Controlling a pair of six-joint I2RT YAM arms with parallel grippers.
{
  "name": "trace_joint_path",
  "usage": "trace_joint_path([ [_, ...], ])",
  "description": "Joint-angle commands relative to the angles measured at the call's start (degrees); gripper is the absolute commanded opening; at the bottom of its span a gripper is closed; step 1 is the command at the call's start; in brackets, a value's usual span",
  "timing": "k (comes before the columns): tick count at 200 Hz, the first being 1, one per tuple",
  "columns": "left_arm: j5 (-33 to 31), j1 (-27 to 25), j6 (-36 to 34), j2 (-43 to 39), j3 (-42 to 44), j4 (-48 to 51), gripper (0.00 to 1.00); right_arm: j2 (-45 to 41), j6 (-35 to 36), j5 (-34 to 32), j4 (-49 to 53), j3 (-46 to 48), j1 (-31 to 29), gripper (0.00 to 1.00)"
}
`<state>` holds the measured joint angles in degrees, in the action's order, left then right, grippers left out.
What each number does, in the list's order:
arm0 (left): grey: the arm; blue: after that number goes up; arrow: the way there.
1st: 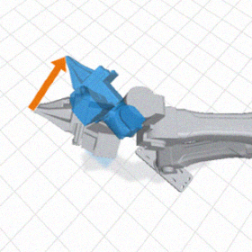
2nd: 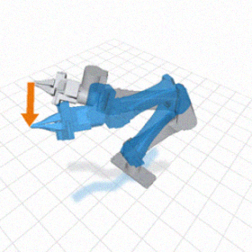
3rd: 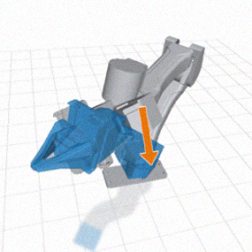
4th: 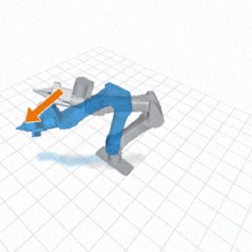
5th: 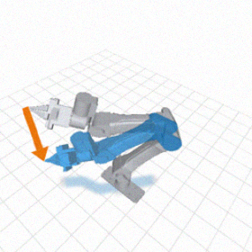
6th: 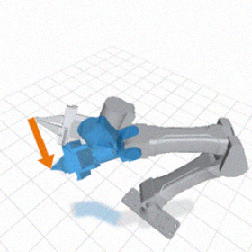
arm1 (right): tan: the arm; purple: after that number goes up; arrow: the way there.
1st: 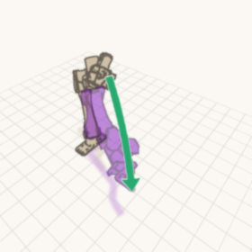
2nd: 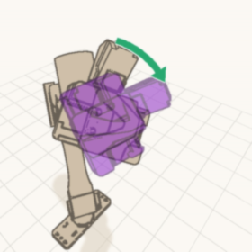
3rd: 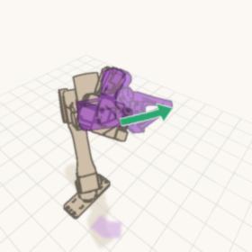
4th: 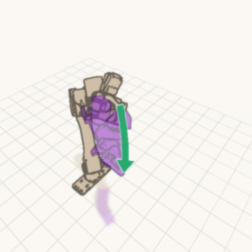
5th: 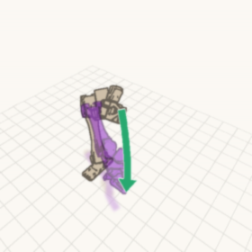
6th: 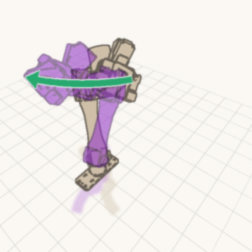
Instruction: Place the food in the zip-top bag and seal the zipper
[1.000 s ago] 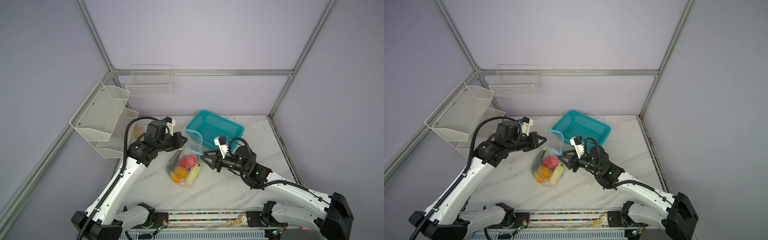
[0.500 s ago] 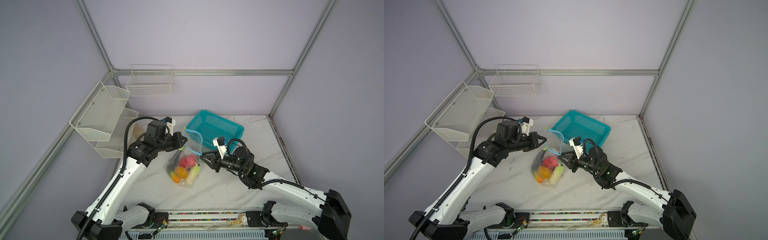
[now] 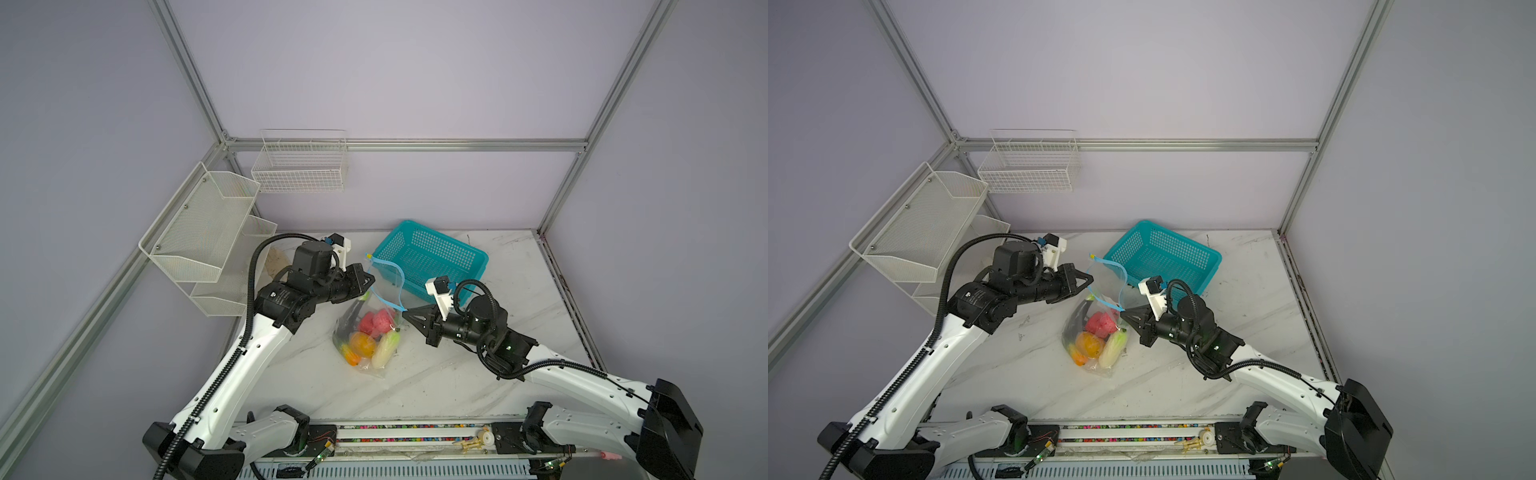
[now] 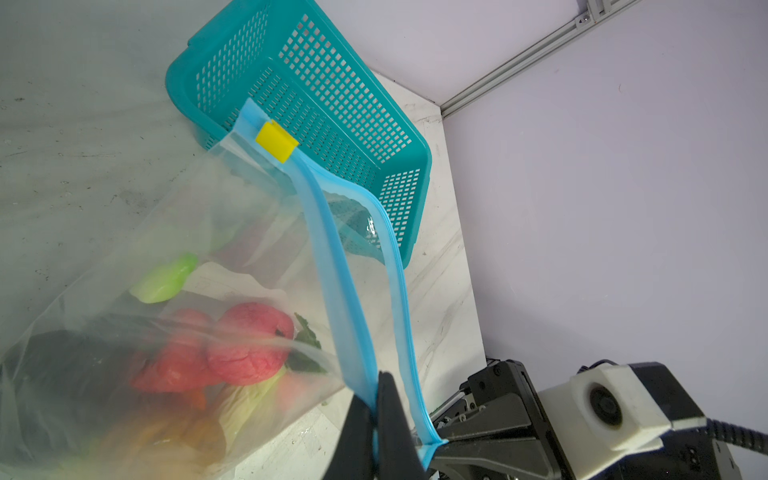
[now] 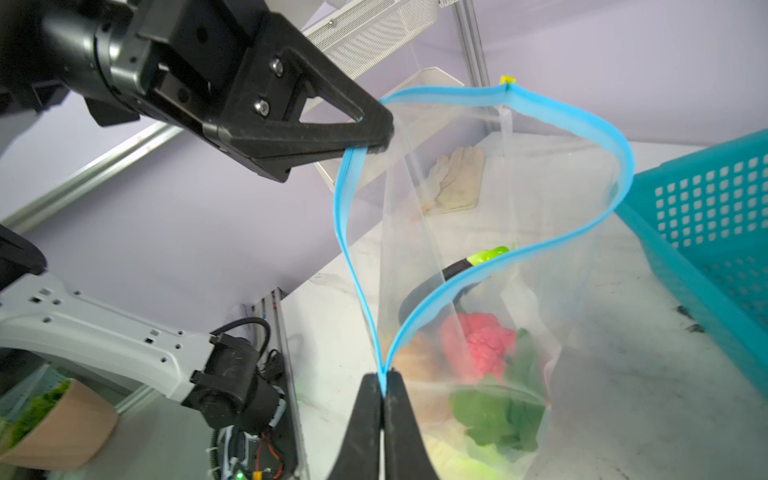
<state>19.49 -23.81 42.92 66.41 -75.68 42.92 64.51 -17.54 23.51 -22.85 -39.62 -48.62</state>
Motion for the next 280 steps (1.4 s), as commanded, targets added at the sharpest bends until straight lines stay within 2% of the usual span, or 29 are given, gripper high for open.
trace_joint_path([
  [1, 0.7, -0.3, 0.2, -0.9, 1.9, -2.1, 0.00, -1.5, 0.5, 0.2, -1.4, -0.9, -0.2, 0.00],
  [58, -0.8, -0.3, -0.4, -1.1, 0.9, -1.3, 0.00, -3.0, 7.1, -1.3, 4.2, -5.0, -0.2, 0.00],
  [93, -3.3, 0.4, -3.5, -2.4, -3.0, 1.6, 0.30, -0.9, 16.0, 2.4, 8.7, -11.4, -0.2, 0.00],
  [144, -5.4, 3.0, -7.2, -5.8, -6.9, 3.8, 0.58, 8.1, 33.6, 9.9, 21.5, -24.9, 1.1, 0.00],
  [189, -7.2, 3.9, -11.2, -7.0, -11.7, 7.0, 0.74, 16.8, 44.7, 20.8, 29.7, -35.5, 5.4, 0.00],
  [226, -11.3, 4.3, -14.8, -8.1, -15.4, 8.7, 0.93, 20.9, 53.3, 23.1, 39.9, -42.5, 8.8, 0.00],
  [239, -11.8, 4.4, -15.8, -8.0, -16.4, 8.0, 0.97, 21.2, 55.5, 24.2, 40.9, -44.0, 9.6, 0.00],
  [280, -11.1, 4.8, -18.0, -4.5, -20.8, 8.0, 0.97, 21.3, 60.3, 25.2, 42.0, -47.6, 9.9, 0.00],
])
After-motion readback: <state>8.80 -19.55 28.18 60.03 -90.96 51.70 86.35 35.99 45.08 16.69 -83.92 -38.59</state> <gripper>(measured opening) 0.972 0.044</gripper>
